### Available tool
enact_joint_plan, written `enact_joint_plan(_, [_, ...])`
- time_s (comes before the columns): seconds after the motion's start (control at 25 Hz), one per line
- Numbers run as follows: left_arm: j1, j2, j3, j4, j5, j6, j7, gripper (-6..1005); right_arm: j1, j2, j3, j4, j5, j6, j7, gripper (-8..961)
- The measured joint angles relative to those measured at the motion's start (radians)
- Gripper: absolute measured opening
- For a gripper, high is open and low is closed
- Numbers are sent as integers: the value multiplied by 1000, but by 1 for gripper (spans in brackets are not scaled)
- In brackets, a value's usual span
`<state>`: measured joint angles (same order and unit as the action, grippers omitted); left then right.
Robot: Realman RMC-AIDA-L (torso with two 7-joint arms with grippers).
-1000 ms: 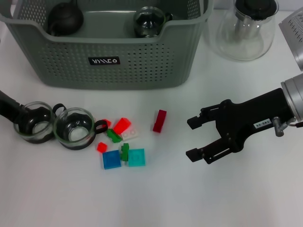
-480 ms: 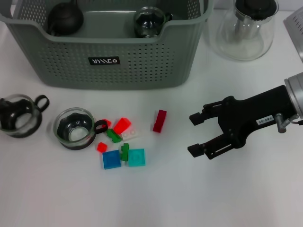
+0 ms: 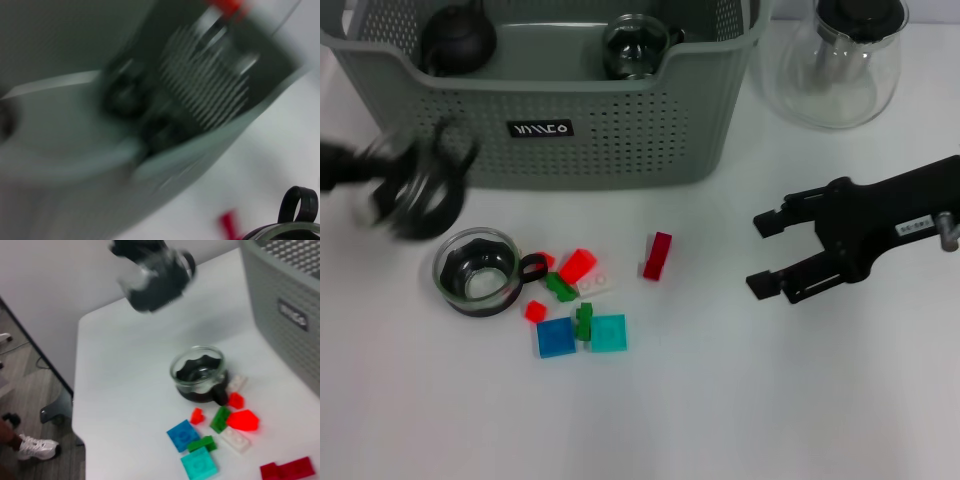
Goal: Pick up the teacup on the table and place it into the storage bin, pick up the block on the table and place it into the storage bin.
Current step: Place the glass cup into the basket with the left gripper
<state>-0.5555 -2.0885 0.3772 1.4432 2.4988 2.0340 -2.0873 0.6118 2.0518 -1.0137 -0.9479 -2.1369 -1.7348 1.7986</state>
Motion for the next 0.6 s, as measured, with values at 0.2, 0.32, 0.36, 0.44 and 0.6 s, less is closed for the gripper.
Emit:
enact_joint_plan(0.2, [-13,49,86,-135,-387,19,-96,44,-1,-15,16,4,0,0,37,931])
enact_joint_plan(0.32, [-60,67,132,-185,-524,0,-109,44,3,-24,17,9,0,2,65,930])
enact_joint_plan(0.36, [-89,70,138,-191,-544,-16,-110,44,4,-25,17,10,0,4,73,930])
enact_joint_plan(0.44, [-142,73,147,-191,-522,-82,-115,44,4,-26,17,12,0,6,84,930])
enact_joint_plan(0.6, [-237,99,249,-202,-367,-330,-194,44,-2,-26,19,14,0,7,95,930])
